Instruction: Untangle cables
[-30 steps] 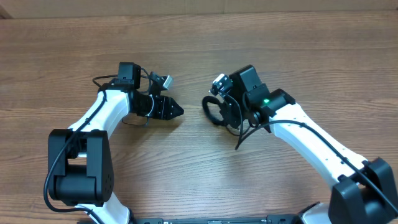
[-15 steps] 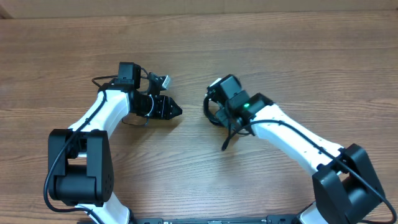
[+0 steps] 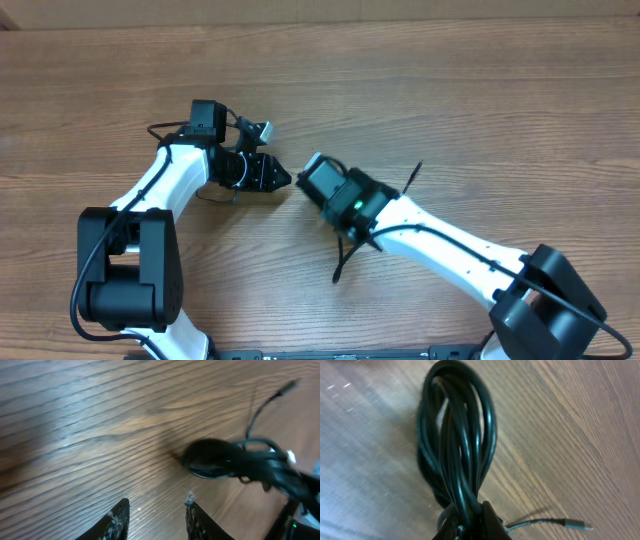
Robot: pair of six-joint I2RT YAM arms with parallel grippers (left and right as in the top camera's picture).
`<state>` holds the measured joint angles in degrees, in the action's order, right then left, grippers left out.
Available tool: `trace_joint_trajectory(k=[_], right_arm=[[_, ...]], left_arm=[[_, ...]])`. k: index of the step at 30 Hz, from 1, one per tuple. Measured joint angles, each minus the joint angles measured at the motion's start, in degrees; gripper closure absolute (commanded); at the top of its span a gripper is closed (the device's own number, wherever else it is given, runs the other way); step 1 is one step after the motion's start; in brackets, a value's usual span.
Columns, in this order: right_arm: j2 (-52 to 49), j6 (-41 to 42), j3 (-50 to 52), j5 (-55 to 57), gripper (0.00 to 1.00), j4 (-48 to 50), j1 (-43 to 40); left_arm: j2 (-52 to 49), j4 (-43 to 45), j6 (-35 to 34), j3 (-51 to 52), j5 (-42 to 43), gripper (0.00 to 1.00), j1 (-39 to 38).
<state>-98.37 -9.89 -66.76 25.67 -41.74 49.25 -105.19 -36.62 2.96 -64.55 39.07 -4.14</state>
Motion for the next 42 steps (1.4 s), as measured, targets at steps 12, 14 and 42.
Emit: trace_joint_trajectory(k=[12, 14, 42], right_arm=[[-0.1, 7.1, 0.0, -16.7, 0.76, -5.4, 4.9], [-0.2, 7.8, 0.0, -22.5, 0.72, -5.4, 4.9], [-1.1, 13.2, -2.5, -40.7, 0.63, 2.6, 0.3]], left_arm=[[0.0, 0.0, -5.3, 0.0, -8.5, 0.62, 0.0], [0.0, 0.0, -5.7, 0.0, -8.8, 0.62, 0.0], [0.0, -3.5, -5.8, 0.0, -10.0, 0.64, -2.7]])
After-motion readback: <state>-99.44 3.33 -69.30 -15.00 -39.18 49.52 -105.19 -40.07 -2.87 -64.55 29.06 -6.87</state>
